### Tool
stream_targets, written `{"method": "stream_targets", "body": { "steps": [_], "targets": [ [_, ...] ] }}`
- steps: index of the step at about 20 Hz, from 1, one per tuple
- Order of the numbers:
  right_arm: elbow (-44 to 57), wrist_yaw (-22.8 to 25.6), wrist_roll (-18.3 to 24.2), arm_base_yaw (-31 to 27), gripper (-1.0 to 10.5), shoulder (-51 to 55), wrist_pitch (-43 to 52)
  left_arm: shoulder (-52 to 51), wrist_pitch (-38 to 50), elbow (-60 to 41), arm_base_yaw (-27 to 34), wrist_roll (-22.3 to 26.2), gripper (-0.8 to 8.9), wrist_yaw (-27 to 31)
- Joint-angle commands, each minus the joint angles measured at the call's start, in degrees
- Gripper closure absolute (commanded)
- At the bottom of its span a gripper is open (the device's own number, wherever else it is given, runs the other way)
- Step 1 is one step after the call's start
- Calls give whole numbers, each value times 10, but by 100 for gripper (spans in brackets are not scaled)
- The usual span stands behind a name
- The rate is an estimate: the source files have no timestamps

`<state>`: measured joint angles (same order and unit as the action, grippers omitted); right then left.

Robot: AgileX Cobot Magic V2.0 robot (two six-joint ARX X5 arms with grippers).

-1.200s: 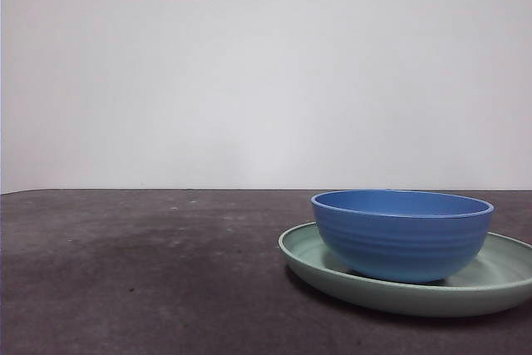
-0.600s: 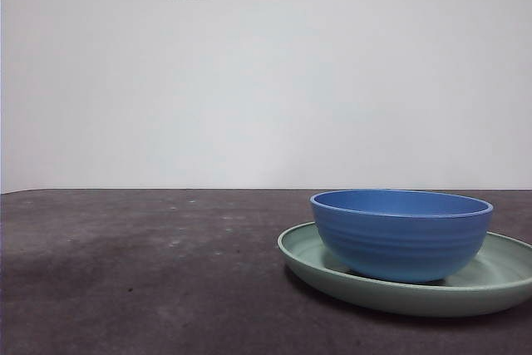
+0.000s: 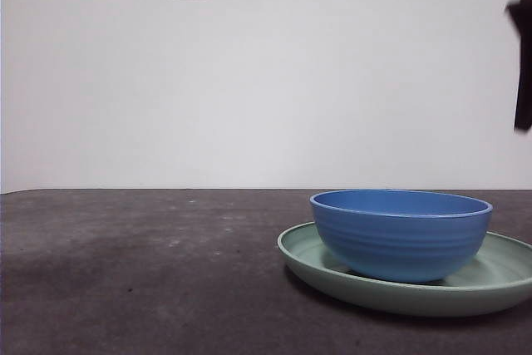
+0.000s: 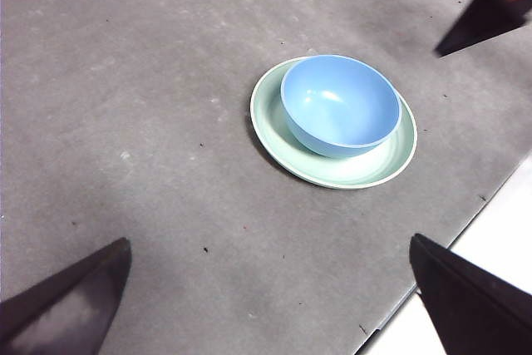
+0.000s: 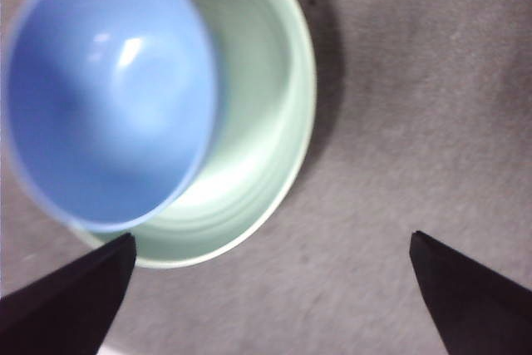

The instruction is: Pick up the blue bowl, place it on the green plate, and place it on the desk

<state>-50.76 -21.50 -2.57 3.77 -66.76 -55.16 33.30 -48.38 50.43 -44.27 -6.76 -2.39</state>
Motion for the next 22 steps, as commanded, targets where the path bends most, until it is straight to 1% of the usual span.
{"method": "stream_targets", "body": {
  "steps": [1, 2, 5, 8, 9, 10, 12, 13, 16, 18, 20, 22],
  "targets": [
    [-10, 6, 14, 2, 388, -52, 22, 3, 4, 5, -4, -2, 111, 2],
    [-10, 6, 16, 2, 388, -74, 31, 3, 4, 5, -4, -2, 111, 2],
    [-10, 6, 20, 2, 450, -137, 59, 3, 4, 5, -4, -2, 111, 2],
    [-10, 5, 22, 2, 470, -180, 86, 3, 4, 5, -4, -2, 111, 2],
    [-10, 5, 24, 2, 502, -191, 97, 3, 4, 5, -4, -2, 111, 2],
    [-10, 5, 27, 2, 559, -200, 107, 3, 4, 5, -4, -2, 111, 2],
    [-10, 0, 29, 2, 614, -212, 126, 3, 4, 5, -4, -2, 111, 2],
    [-10, -12, 32, 2, 633, -217, 132, 3, 4, 5, -4, -2, 111, 2],
    [-10, -42, 33, 2, 649, -227, 146, 3, 4, 5, -4, -2, 111, 2],
    [-10, -54, 33, 2, 683, -235, 158, 3, 4, 5, -4, -2, 111, 2],
    [-10, -57, 33, 2, 686, -240, 164, 3, 4, 5, -4, -2, 111, 2],
    [-10, -57, 33, 2, 751, -242, 165, 3, 4, 5, -4, -2, 111, 2]
  ]
}}
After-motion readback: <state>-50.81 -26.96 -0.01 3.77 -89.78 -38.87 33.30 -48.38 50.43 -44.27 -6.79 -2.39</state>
